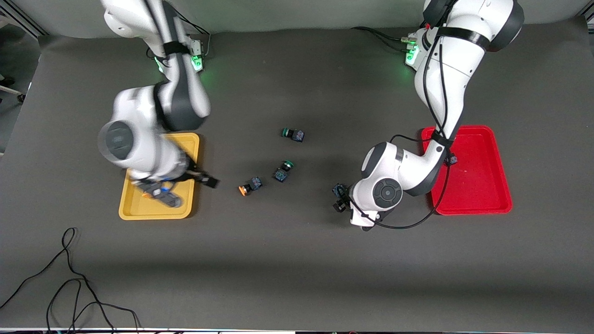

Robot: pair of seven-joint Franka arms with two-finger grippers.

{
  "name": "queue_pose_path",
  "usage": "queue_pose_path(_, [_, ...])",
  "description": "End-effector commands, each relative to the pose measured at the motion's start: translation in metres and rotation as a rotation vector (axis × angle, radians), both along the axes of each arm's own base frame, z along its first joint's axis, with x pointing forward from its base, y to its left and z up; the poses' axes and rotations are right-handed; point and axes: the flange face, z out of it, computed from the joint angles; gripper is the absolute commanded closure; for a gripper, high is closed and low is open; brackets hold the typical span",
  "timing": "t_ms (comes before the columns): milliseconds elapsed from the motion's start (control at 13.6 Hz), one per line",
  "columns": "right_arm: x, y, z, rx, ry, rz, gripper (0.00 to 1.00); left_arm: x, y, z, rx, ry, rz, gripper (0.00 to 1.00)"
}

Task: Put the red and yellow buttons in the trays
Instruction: 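Grasp another red button with the left gripper while the right gripper grasps yellow, then release the red button in the red tray while the right gripper carries yellow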

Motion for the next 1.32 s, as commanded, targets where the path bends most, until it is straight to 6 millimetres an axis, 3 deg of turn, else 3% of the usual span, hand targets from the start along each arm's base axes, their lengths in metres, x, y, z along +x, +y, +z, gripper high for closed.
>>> queue_pose_path(0, [-0.004,0.045,-0.027,-0.004,-0.041,-0.222,0.00,-0.002,-0.004,0.001,0.010,-0.018,-0.006,0.85])
queue_pose_path(73, [-0.010,0.059,-0.050,-0.018,-0.050,-0.227,0.00,-0.003,-0.005,0.001,0.012,-0.017,-0.009,0.96])
queue_pose_path(147, [-0.011,0.064,-0.070,-0.023,-0.082,-0.234,0.00,-0.003,-0.005,0.002,0.011,-0.018,-0.008,1.00])
queue_pose_path(293, [-0.022,0.070,-0.117,-0.012,-0.126,-0.262,0.00,0.002,0.000,0.017,0.012,-0.020,-0.001,1.00])
queue_pose_path(440, [-0.033,0.085,-0.166,-0.040,-0.177,-0.242,0.00,0.008,0.019,0.054,0.035,0.029,-0.034,1.00])
queue_pose_path(513, [-0.034,0.086,-0.176,-0.045,-0.182,-0.243,0.00,0.013,0.035,0.076,0.059,0.050,-0.093,1.00])
queue_pose_path(733, [-0.041,0.089,-0.192,-0.048,-0.163,-0.245,0.00,0.023,0.129,0.124,0.087,0.147,-0.251,1.00])
queue_pose_path(880, [-0.041,0.089,-0.193,-0.046,-0.162,-0.234,0.02,0.033,0.221,0.139,0.099,0.195,-0.376,1.00])
queue_pose_path(953, [-0.041,0.089,-0.193,-0.046,-0.162,-0.222,0.33,0.037,0.263,0.139,0.093,0.201,-0.451,1.00])
queue_pose_path(1026, [-0.042,0.089,-0.193,-0.047,-0.162,-0.207,0.53,0.039,0.304,0.130,0.100,0.207,-0.508,1.00])
queue_pose_path(1173, [-0.043,0.090,-0.194,-0.048,-0.160,-0.202,0.58,0.035,0.369,0.105,0.099,0.197,-0.596,1.00])
queue_pose_path(1246, [-0.043,0.089,-0.195,-0.049,-0.160,-0.193,0.68,0.028,0.395,0.088,0.078,0.184,-0.611,1.00])
